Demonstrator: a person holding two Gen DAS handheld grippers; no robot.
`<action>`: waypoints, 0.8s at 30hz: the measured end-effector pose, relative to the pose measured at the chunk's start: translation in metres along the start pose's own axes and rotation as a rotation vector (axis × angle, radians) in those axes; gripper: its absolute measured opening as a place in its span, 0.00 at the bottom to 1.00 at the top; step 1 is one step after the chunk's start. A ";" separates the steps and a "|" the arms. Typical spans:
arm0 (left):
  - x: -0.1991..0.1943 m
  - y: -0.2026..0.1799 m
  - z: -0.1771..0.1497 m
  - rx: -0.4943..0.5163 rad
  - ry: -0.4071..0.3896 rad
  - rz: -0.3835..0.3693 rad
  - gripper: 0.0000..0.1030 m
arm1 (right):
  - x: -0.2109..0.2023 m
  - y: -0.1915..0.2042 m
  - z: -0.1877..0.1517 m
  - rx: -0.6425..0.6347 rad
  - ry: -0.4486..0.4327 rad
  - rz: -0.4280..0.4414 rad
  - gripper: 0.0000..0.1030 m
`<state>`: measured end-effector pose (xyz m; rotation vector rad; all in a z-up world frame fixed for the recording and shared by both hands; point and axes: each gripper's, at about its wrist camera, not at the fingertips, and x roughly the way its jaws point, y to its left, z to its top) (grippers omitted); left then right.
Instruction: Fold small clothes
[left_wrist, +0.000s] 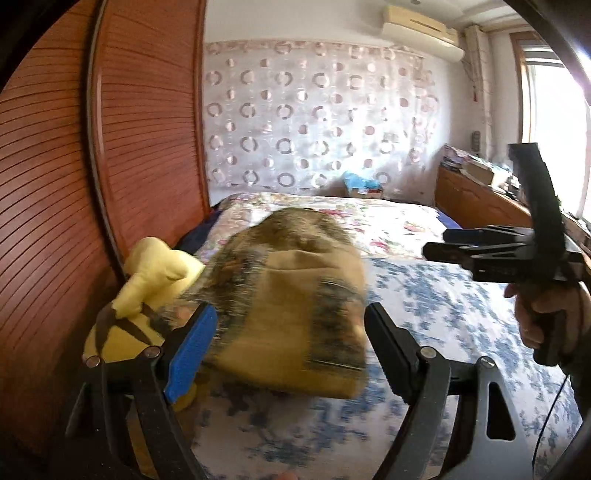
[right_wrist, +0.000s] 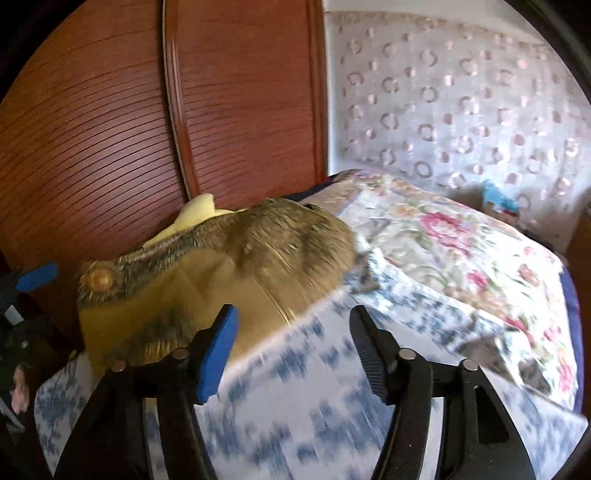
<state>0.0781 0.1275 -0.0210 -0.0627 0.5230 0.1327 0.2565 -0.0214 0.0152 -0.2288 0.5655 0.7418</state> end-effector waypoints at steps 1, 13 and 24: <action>-0.001 -0.006 -0.001 0.004 0.000 -0.014 0.80 | -0.020 0.000 -0.008 0.014 -0.013 -0.005 0.65; -0.029 -0.075 -0.001 0.061 -0.031 -0.130 0.80 | -0.158 0.004 -0.087 0.165 -0.122 -0.194 0.84; -0.069 -0.111 0.016 0.091 -0.108 -0.140 0.80 | -0.258 0.039 -0.128 0.256 -0.253 -0.349 0.84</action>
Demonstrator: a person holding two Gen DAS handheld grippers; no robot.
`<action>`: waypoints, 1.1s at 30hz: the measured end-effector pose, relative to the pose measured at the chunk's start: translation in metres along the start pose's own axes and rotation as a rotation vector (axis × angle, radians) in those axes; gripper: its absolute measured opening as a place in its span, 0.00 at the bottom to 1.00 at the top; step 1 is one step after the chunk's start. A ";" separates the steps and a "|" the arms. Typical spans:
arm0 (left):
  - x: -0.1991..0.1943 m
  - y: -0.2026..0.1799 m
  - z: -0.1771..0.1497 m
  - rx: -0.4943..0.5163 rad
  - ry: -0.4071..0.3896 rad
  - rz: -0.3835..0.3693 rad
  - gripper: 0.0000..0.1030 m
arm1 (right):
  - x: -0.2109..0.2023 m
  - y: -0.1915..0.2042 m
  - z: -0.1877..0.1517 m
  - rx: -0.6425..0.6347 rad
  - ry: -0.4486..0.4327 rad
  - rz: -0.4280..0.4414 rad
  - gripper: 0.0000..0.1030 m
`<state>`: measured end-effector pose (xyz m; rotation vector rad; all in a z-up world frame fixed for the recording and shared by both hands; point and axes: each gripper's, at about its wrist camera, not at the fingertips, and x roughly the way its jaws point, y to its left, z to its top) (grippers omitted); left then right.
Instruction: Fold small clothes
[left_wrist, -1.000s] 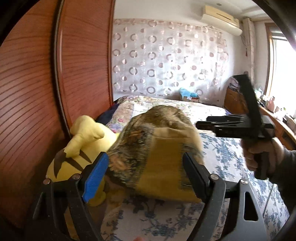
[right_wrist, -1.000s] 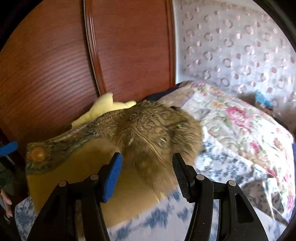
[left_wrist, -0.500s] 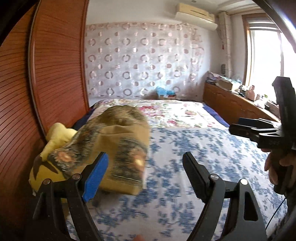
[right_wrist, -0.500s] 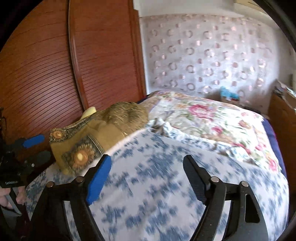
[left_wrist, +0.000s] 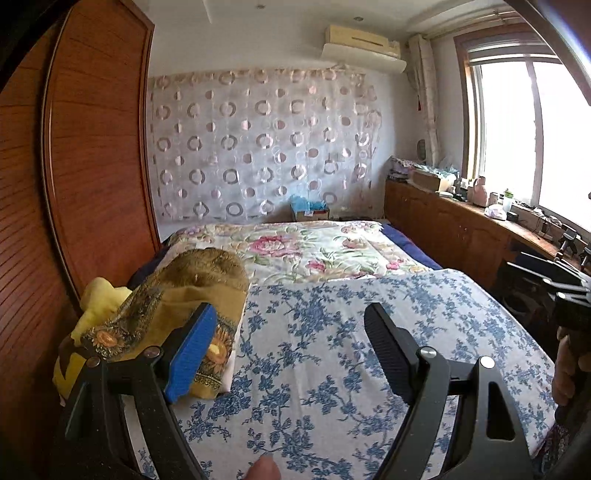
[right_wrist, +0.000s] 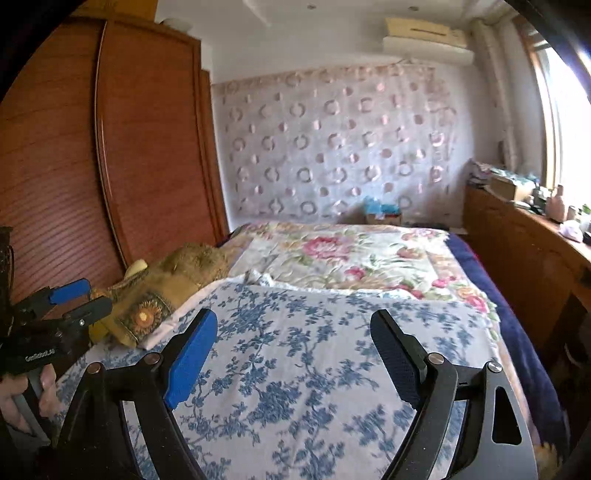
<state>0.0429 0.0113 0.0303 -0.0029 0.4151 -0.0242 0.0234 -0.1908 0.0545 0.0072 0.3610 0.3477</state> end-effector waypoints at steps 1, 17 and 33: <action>-0.002 -0.001 0.001 0.001 -0.003 0.000 0.80 | -0.006 0.001 -0.002 0.000 -0.007 -0.012 0.84; -0.011 -0.009 0.000 0.000 -0.002 -0.009 0.80 | -0.006 0.019 -0.025 0.006 -0.045 -0.067 0.84; -0.017 -0.008 -0.001 -0.006 -0.011 -0.006 0.80 | -0.006 0.004 -0.022 0.001 -0.033 -0.069 0.84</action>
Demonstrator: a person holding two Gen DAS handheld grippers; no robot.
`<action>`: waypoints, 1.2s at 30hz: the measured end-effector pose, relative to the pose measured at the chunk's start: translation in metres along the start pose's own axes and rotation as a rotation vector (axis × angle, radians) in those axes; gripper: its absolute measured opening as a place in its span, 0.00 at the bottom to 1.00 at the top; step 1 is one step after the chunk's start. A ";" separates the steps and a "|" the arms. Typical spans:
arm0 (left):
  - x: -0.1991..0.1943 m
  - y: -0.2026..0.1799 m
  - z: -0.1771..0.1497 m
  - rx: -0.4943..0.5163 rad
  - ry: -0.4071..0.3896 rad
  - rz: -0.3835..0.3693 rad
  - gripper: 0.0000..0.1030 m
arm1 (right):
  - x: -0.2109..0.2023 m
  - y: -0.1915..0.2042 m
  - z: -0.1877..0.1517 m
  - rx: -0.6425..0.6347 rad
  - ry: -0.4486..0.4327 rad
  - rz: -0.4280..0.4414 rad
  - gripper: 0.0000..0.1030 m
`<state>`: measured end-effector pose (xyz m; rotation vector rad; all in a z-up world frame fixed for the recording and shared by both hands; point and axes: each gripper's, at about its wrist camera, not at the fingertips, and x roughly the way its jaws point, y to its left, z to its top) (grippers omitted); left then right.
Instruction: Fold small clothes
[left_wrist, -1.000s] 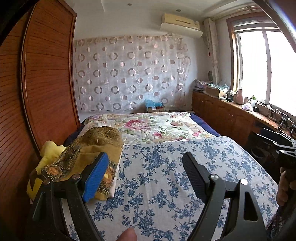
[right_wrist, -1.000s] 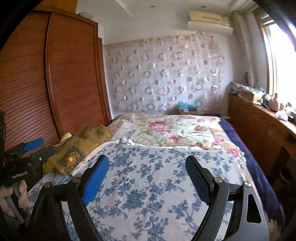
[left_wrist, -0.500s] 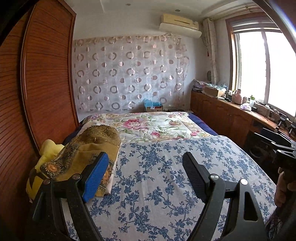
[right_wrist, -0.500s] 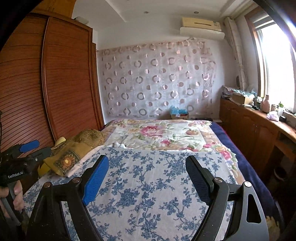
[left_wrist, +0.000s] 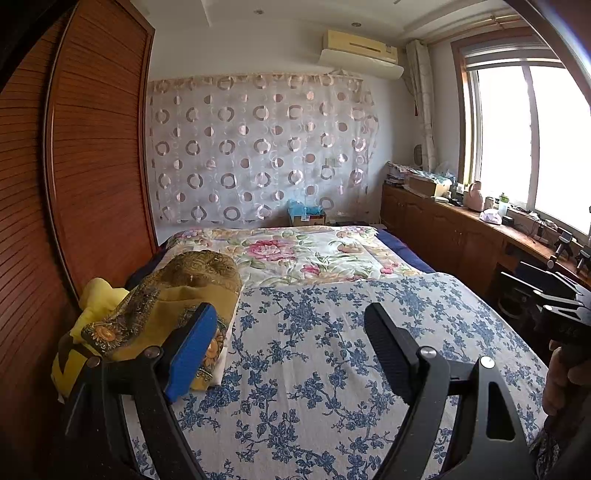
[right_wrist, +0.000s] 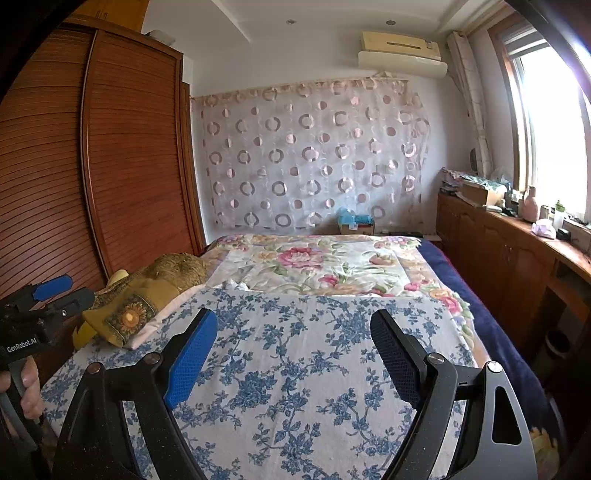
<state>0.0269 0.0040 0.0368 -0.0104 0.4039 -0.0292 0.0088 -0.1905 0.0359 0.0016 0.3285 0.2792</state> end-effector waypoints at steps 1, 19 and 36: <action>0.000 0.000 0.000 0.000 -0.001 0.001 0.80 | 0.000 0.000 0.000 -0.001 0.001 0.001 0.84; -0.001 0.002 0.000 -0.002 -0.002 0.001 0.80 | -0.001 -0.007 0.003 -0.005 0.003 0.008 0.84; -0.002 0.003 0.000 -0.002 -0.004 0.001 0.80 | 0.000 -0.013 0.004 -0.004 0.001 0.005 0.84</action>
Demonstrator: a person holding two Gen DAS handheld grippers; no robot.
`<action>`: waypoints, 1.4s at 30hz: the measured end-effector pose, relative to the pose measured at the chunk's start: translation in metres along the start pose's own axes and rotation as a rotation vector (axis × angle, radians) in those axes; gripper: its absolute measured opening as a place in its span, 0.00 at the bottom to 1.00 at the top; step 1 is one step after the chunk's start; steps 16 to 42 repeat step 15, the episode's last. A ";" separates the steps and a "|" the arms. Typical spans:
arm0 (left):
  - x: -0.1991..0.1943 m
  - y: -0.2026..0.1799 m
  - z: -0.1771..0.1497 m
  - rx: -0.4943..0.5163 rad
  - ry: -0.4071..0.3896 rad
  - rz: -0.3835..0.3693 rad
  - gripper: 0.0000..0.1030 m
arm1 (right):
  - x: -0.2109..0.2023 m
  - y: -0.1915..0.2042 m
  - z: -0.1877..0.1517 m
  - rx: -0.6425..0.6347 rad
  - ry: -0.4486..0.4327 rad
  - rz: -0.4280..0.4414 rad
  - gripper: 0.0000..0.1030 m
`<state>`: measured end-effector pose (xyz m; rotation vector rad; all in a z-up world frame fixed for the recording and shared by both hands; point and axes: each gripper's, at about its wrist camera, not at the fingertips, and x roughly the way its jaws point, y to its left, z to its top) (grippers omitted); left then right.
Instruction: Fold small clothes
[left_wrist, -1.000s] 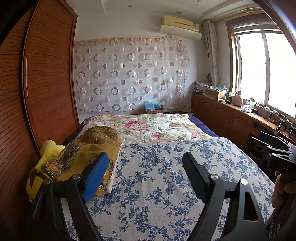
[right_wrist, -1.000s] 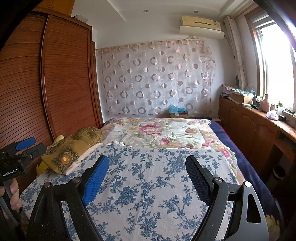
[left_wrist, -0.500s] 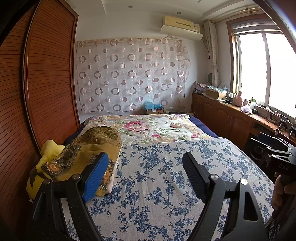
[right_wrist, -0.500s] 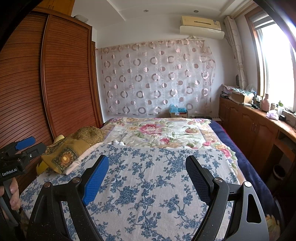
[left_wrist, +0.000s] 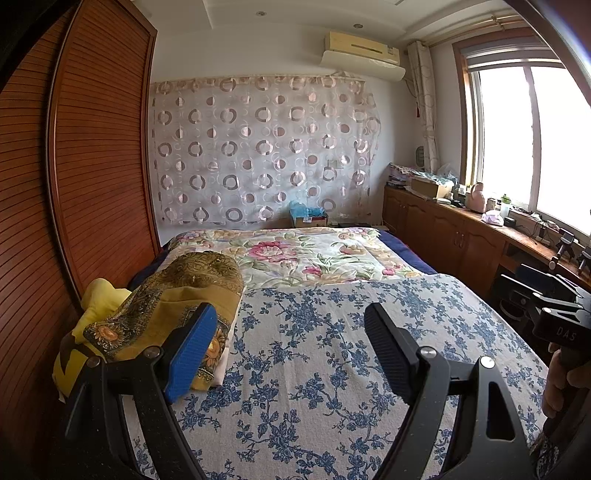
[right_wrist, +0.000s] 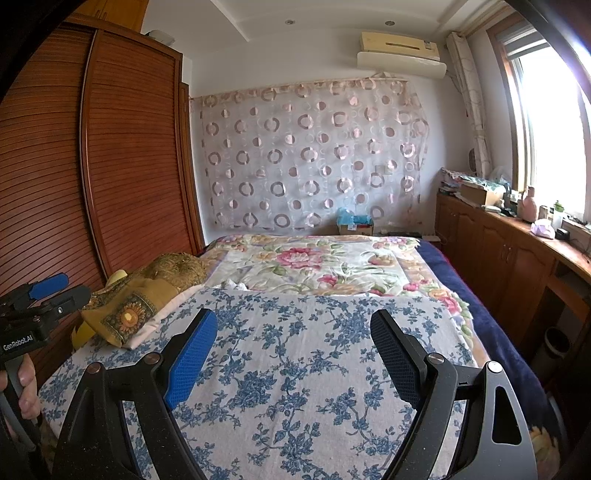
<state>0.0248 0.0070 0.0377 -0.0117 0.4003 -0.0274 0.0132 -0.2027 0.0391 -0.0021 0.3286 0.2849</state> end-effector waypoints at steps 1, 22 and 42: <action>0.000 0.000 0.000 0.000 0.000 -0.001 0.80 | 0.000 0.000 0.000 0.000 0.000 0.001 0.84; 0.001 0.000 -0.001 -0.001 0.000 -0.001 0.80 | -0.001 -0.002 0.000 -0.008 -0.001 0.003 0.84; 0.001 0.000 -0.001 -0.001 0.000 -0.001 0.80 | -0.001 -0.002 0.000 -0.008 -0.001 0.003 0.84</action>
